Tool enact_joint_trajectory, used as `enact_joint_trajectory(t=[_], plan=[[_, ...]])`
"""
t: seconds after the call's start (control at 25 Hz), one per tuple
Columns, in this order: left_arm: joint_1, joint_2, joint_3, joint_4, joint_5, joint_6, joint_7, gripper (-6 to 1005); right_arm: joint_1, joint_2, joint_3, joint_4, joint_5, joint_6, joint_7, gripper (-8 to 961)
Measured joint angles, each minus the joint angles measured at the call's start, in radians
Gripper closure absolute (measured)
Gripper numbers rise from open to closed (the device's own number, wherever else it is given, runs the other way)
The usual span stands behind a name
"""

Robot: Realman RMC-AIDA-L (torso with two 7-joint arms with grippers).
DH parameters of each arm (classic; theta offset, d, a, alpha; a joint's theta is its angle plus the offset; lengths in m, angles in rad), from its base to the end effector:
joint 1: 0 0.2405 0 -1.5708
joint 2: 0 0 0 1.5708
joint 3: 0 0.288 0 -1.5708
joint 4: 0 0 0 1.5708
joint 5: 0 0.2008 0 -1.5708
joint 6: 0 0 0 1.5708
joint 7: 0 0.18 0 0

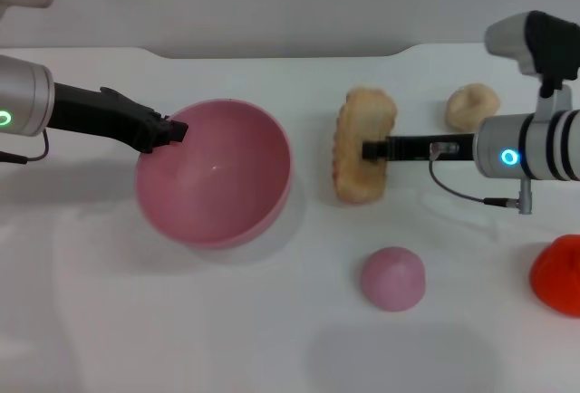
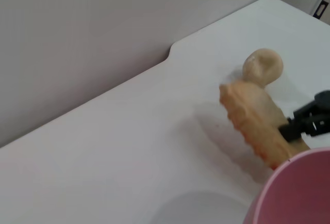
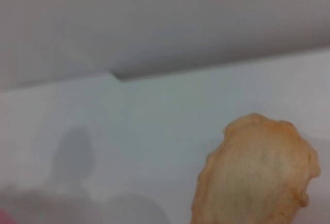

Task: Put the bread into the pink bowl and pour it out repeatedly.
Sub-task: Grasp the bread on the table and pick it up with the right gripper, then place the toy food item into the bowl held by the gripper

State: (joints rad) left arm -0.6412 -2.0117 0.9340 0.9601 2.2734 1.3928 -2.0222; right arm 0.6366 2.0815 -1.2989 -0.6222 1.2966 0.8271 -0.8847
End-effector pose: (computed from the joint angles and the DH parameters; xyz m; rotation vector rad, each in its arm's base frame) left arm -0.2534 0.4149 -0.0105 -2.6291 -0.8774 -0.1138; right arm 0.2578 0.4235 -0.1086 -2.2731 1.4245 0.4080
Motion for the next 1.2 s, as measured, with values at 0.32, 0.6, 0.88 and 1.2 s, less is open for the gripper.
enact_joint_trajectory(t=[0.32,0.6,0.88,1.2], plan=[[-0.001,-0.014,0.001,-0.002,0.001,0.006,-0.011,934,-0.112,0.001,0.0,-0.095,0.231,-0.021,-0.316,804],[-0.004,-0.037,0.008,-0.005,0.011,-0.001,-0.02,934,-0.192,0.0,-0.011,-0.229,0.394,0.004,-0.55,814],[-0.014,-0.042,0.038,-0.021,0.007,-0.041,-0.038,933,-0.258,0.001,-0.053,-0.49,0.444,0.075,-0.599,817],[-0.028,-0.042,0.051,-0.035,0.008,-0.082,-0.076,933,-0.286,0.004,-0.155,-0.736,0.439,0.163,-0.599,821]])
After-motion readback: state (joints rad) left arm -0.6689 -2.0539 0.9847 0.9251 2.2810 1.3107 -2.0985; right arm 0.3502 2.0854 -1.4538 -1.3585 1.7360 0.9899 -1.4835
